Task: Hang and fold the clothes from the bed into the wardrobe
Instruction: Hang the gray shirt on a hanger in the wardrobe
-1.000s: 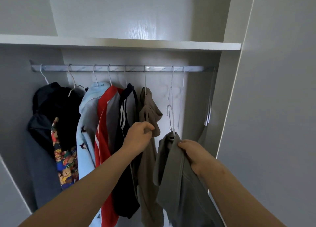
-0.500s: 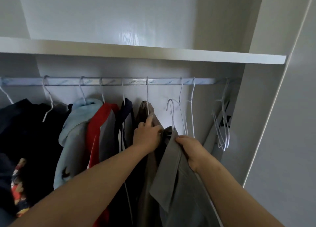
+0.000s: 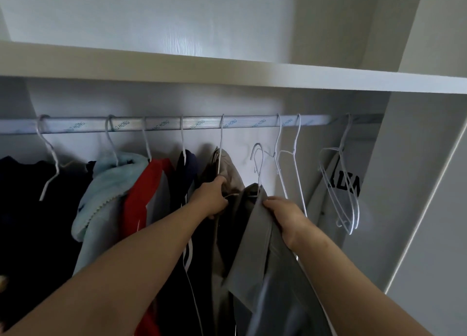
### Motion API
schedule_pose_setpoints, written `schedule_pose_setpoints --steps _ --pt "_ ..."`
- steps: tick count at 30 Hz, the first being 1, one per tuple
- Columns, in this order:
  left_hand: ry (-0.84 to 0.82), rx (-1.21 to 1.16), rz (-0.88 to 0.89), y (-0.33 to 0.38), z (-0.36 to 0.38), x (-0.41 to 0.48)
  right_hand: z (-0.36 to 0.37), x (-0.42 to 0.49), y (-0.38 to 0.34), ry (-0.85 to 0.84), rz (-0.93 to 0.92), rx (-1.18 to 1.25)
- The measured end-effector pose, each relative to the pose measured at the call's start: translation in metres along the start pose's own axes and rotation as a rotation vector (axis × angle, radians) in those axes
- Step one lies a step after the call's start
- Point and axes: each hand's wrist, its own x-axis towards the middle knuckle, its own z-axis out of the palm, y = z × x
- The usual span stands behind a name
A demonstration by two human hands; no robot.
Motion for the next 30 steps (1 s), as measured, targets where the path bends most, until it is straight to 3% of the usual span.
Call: schedule_pose_setpoints --steps 9,17,25,30 --pt "0.013 -0.071 -0.051 -0.015 -0.016 -0.006 -0.005 0.024 -0.003 0.105 -0.033 -0.001" --pt "-0.052 -0.438 -0.040 -0.006 -0.013 -0.005 0.012 0.030 -0.029 0.049 -0.173 0.058" --pt "-0.047 -0.510 -0.030 -0.009 -0.011 -0.002 0.031 0.058 -0.063 0.074 -0.268 0.062" --pt "-0.002 -0.430 0.018 -0.014 -0.007 -0.003 0.042 0.084 -0.052 0.155 -0.261 -0.089"
